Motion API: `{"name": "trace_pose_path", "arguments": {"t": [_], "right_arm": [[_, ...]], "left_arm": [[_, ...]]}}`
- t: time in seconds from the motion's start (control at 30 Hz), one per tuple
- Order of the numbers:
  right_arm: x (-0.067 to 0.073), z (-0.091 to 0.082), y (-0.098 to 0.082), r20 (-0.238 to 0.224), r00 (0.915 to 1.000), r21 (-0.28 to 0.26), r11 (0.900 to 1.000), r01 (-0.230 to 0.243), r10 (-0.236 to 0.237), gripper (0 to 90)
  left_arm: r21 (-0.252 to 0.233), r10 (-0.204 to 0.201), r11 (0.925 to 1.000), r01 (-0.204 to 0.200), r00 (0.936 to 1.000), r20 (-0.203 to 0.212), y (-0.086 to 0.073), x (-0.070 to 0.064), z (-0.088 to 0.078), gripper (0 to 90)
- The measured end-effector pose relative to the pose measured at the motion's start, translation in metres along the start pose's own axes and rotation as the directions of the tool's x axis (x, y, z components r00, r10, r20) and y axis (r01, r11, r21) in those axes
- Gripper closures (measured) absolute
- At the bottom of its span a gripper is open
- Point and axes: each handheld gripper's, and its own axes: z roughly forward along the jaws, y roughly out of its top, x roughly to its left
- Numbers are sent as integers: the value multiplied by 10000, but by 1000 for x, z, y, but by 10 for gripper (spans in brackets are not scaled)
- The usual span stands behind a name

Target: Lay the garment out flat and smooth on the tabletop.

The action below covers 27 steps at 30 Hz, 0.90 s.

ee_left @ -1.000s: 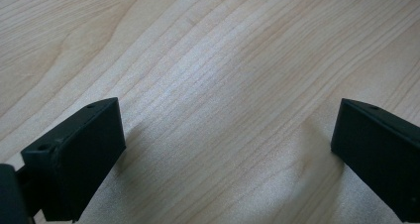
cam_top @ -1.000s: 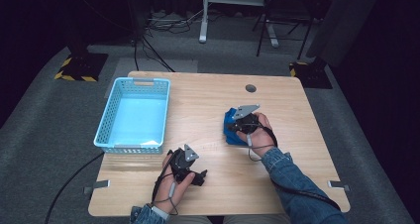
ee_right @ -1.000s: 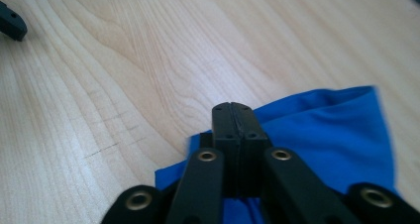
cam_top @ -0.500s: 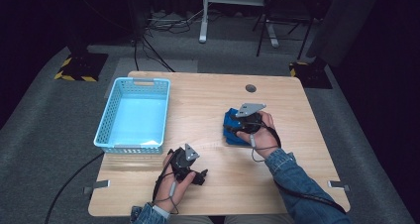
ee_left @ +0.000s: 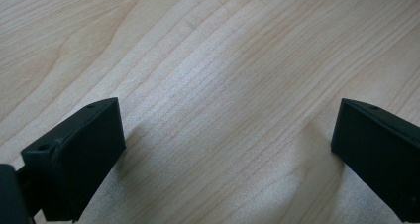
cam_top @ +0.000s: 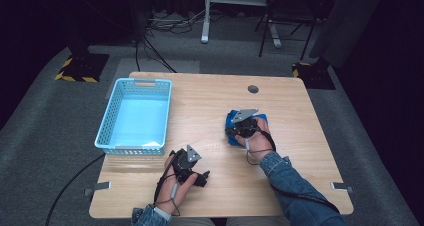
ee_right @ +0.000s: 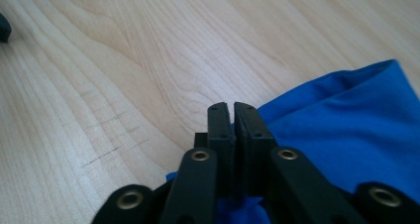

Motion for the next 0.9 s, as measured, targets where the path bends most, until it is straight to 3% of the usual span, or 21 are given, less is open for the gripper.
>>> {"name": "trace_pose_path", "arguments": {"t": [0.13, 0.27, 0.53, 0.7, 0.9], "right_arm": [[-2, -9, 3, 262, 9996, -216, 9997, -57, 62, 868], [-5, -32, 9, 381, 9991, -890, 9959, -167, 202, 868], [-13, -64, 9, 621, 9968, -1560, 9869, -403, 505, 868], [-25, -93, 0, 930, 9910, -2141, 9740, -742, 960, 868], [-36, -116, -14, 1248, 9831, -2473, 9638, -999, 1339, 867]], "left_arm": [[-2, 0, 10000, 0, 10000, -3, 0, 0, 0, 1], [0, 4, 10000, -4, 10000, 1, 0, 0, 0, 1], [-4, -2, 10000, 2, 10000, 0, 0, 0, 0, 1], [-3, -1, 10000, 1, 10000, -1, 0, 0, 0, 1], [-2, 1, 10000, -1, 10000, -2, 0, 0, 0, 1]]}}
